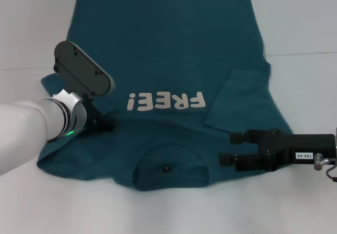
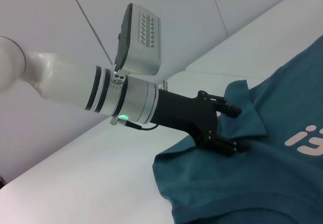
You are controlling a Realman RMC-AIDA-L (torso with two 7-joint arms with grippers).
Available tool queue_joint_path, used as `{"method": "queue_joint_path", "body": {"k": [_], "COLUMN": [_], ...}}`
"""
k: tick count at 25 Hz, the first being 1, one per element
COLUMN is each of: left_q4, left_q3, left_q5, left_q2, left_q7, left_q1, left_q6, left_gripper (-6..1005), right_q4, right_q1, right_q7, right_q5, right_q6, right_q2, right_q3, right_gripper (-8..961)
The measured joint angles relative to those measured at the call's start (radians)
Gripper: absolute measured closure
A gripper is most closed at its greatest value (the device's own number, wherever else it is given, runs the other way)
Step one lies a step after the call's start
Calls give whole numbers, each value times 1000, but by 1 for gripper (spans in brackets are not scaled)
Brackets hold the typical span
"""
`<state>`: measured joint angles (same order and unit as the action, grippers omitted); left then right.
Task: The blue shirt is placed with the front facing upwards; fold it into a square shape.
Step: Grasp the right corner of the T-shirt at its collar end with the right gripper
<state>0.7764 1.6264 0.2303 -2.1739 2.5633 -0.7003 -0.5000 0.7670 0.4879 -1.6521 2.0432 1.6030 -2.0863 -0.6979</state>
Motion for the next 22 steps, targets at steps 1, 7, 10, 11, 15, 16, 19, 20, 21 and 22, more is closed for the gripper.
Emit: {"method": "queue_joint_path", "body": {"k": [1,7,10,11,15,16,19,20,21,22], "left_q4": [-4,-16,-18,-18,-24,-28,-30,-32,-33,-34], "left_q3": [1,8,9,9,9,9,9,9,9,9], "left_q5": [-2,-9,-9,-9,-11,-18,-34,-52,-68,-76], "left_q2": [0,0,1,2,4,4,3,3,2,2], "left_q7": [0,0,7,9,13,14,20,30,40,47], "left_q1": [-1,0,2,2,2,2,2,3,3,3], "left_q6": [0,20,27,28,28,29,29,29,29,29], "left_gripper": [201,200,201,201,200,200,201,201,201,201], "right_q4": [0,-1,-3,-3,-4,-4,-5,-7,-9,-11], "right_q1": [0,4,4,4,5,5,6,8,9,10], "right_q7": [0,0,0,0,0,0,0,0,0,0], "right_q5": [0,-1,-1,-1,-2,-2,-2,-2,-2,-2], "right_q6": [0,0,0,0,0,0,0,0,0,0], "right_q2": [0,0,0,0,0,0,0,0,0,0], "right_q3": [0,0,0,0,0,0,0,0,0,0], "right_gripper": [7,7,6,6,6,6,6,6,6,6]}}
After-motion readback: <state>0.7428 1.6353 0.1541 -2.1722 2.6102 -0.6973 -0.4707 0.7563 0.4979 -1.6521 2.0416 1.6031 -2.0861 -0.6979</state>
